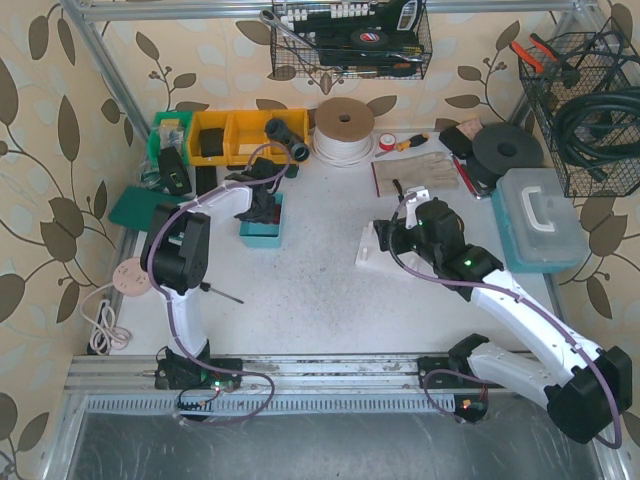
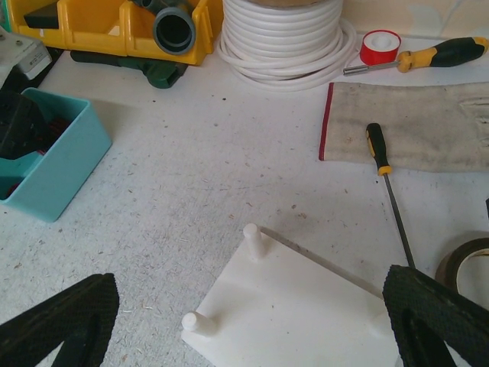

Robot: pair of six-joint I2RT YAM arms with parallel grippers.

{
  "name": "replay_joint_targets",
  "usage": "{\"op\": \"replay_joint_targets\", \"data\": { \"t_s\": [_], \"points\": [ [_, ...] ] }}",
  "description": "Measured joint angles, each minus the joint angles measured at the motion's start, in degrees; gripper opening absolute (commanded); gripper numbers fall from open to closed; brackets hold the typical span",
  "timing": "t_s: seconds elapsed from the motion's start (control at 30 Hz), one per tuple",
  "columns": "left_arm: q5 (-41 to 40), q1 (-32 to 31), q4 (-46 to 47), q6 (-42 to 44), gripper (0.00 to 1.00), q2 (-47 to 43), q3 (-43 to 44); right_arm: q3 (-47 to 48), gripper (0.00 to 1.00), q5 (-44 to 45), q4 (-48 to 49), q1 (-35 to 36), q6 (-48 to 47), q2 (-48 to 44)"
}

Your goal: Install the large spring

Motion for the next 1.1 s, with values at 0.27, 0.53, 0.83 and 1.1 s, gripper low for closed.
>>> {"op": "replay_joint_targets", "data": {
  "t_s": [0.27,0.53,0.83,1.1],
  "points": [
    [-0.4,0.0,0.8,0.4,0.20,0.4,0.6,-0.1,0.93,0.6,0.0,0.0,-0.2,-0.5],
    [0.5,0.0,-3.5,1.3,0.13,0.1,3.9,-0.1,0.93,0.8,0.0,0.0,-0.4,-0.8],
    [3.3,0.0,-4.9,1.9,0.27,-2.1,5.5,-0.1,0.93,1.0,0.0,0.0,-0.5,-1.2],
    [7.7,0.0,-4.5,2.2,0.28,-2.5,2.2,-0.1,0.93,1.0,0.0,0.0,-0.6,-1.2]
  ]
}}
